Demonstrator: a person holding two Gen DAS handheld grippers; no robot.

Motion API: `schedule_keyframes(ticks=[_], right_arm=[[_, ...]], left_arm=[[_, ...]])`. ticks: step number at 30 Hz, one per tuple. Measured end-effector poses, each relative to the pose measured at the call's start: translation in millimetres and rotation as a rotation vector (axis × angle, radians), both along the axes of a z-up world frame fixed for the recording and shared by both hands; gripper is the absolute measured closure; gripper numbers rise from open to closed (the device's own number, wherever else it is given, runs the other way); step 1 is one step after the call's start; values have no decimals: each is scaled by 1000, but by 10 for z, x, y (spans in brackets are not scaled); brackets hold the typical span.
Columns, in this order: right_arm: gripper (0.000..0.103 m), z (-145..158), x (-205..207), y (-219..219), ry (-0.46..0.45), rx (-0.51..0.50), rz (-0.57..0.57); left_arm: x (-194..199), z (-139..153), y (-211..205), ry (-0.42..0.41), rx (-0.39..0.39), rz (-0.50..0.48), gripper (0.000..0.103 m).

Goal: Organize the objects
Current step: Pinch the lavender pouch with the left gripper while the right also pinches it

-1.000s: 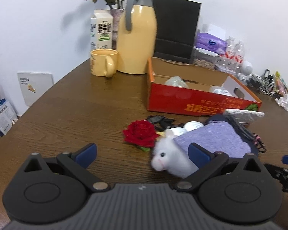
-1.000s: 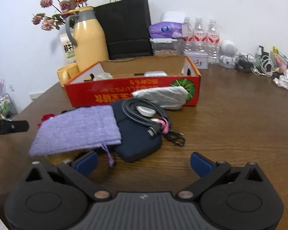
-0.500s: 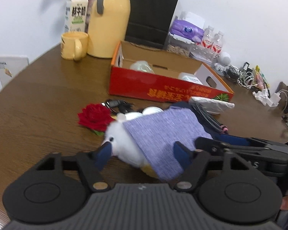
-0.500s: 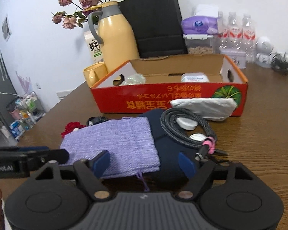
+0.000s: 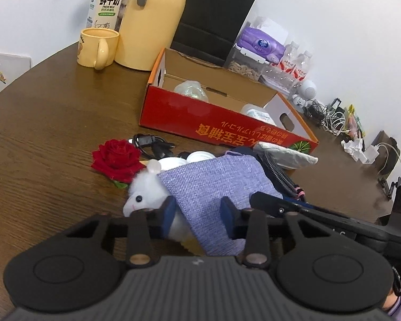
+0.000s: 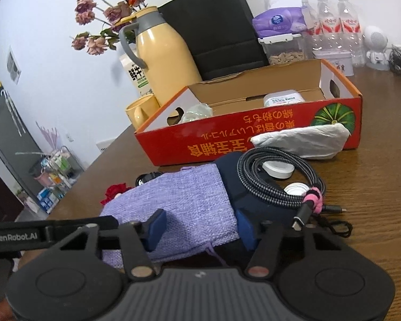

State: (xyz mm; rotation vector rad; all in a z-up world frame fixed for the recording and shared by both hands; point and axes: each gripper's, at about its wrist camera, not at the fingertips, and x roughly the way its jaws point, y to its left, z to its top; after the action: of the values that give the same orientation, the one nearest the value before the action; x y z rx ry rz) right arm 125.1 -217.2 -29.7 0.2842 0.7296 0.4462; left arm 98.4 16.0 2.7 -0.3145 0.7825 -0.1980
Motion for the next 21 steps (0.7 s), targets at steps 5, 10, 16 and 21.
schedule_keyframes(ticks=[5,10,16,21], right_arm=[[78,-2,-18,-58,5,21,-29],[86,19,-84,-52,-10,32,-21],[96,128,-165,-66,-55,52,-29],[96,221,-203,-57,-97,66,-27]], left_arm=[[10,-8,63,3,-18,24,87],[-9,13,86,-4,-15,36,92],[-31,88,129,-31,-6,48,96],[-36,181,132,-64,-7,45,96]])
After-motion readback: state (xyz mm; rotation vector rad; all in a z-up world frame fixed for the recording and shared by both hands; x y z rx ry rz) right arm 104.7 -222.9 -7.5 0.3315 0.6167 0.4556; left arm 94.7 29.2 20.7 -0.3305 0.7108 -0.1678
